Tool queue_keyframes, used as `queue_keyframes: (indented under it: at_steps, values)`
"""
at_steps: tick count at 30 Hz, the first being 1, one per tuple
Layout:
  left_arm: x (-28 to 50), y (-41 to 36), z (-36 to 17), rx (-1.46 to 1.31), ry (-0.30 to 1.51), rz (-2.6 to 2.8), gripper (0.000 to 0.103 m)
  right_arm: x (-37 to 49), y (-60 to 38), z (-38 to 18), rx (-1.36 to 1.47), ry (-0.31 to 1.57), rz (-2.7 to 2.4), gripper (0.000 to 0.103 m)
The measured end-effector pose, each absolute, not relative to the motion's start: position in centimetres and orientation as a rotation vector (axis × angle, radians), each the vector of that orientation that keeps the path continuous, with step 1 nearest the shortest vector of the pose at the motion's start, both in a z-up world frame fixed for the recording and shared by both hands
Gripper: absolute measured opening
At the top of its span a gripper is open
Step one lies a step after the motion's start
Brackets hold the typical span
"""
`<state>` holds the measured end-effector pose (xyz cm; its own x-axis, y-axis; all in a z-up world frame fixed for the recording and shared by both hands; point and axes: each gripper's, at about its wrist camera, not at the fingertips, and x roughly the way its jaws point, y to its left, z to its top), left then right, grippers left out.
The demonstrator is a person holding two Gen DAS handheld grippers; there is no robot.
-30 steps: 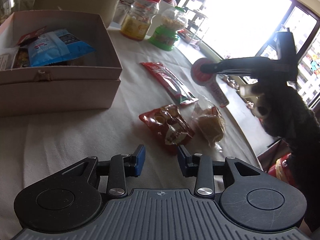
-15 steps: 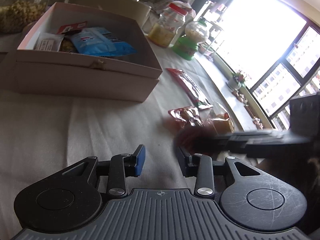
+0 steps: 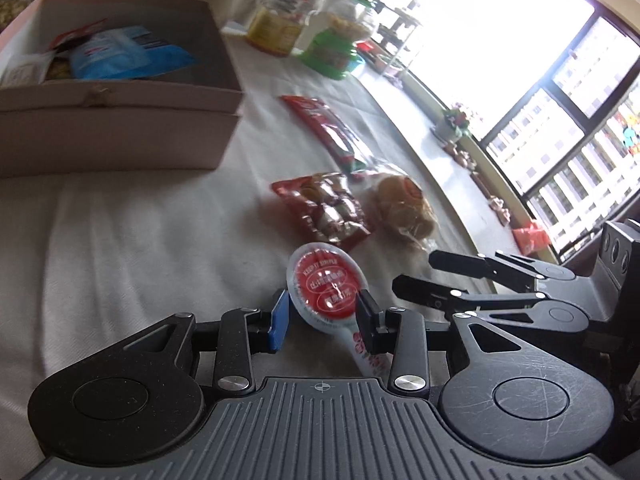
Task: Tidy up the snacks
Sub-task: 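Pass the round lid from the right tool into the left tool, then hold the round lid with left tool while right tool reaches toward the red fruit-print pouch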
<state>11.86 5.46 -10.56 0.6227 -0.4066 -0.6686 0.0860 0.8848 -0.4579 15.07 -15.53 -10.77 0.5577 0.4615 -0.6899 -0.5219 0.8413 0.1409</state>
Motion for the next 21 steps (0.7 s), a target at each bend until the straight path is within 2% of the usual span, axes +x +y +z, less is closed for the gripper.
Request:
queue_keyframes:
  at_steps: [10,14,21]
  values:
    - [11.9,0.6,-9.7,-0.129,0.833,-0.271,0.041,13.2,-17.8,-13.2,-0.088,0.701,0.443,0.076]
    - [10.5,0.3,-9.1,-0.086,0.826,-0.273,0.04,12.9,-17.3,-13.5,-0.095,0.67,0.432,0.084]
    - [9.1,0.7,-7.5,-0.076,0.788,-0.226,0.04,12.7,-17.7,-13.6,-0.076,0.653,0.435,0.085]
